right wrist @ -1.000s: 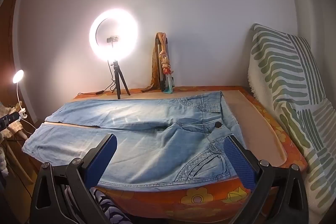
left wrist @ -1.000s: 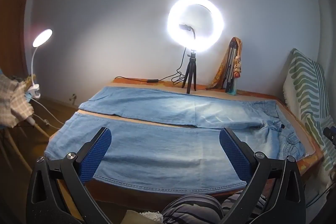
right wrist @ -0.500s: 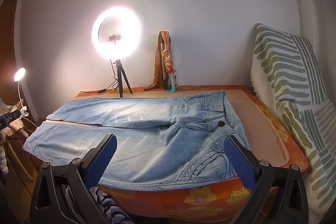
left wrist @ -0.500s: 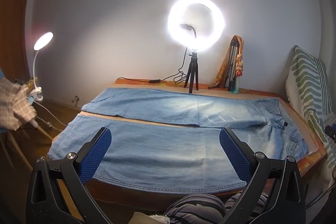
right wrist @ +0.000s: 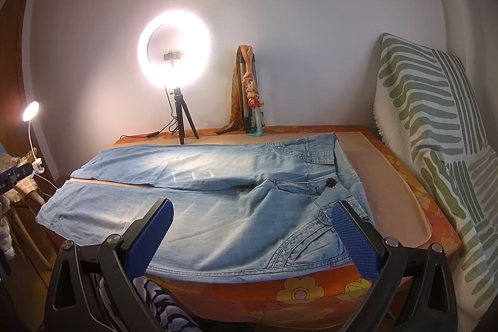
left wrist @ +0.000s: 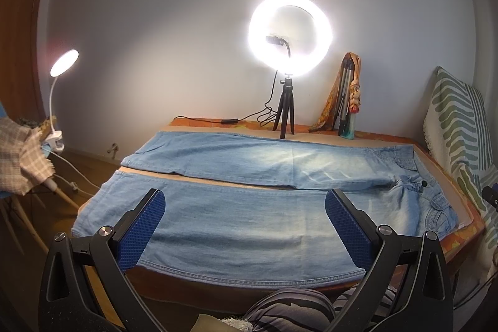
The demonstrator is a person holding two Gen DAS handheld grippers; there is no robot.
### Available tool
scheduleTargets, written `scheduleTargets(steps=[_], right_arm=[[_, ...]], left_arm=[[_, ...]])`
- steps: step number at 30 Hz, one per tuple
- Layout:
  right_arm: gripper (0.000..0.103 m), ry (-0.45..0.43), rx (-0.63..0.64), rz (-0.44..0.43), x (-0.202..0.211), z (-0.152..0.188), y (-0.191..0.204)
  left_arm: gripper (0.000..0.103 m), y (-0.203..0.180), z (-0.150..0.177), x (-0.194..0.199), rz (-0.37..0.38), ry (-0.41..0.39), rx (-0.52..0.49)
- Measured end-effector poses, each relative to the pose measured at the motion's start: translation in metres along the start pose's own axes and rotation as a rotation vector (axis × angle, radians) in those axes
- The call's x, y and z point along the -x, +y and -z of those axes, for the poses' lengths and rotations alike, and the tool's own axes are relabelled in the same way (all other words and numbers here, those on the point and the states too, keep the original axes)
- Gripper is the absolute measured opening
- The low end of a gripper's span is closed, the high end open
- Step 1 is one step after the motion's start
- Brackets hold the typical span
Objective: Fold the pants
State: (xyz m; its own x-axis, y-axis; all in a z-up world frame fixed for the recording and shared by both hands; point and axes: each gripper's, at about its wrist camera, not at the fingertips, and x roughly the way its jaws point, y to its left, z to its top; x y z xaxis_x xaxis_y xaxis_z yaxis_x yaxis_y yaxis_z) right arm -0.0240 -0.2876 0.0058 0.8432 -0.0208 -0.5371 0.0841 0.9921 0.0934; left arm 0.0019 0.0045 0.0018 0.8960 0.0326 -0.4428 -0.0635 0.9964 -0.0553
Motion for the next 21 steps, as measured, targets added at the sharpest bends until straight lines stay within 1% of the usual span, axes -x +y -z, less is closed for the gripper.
scheduleTargets(steps=[21], right_arm=[[0.103, 0.0, 0.001, -0.02, 0.0003, -0.0029, 0.0046]], left_arm=[[0.102, -0.0045, 0.0004, 0.0007, 0.0, -0.009, -0.005]])
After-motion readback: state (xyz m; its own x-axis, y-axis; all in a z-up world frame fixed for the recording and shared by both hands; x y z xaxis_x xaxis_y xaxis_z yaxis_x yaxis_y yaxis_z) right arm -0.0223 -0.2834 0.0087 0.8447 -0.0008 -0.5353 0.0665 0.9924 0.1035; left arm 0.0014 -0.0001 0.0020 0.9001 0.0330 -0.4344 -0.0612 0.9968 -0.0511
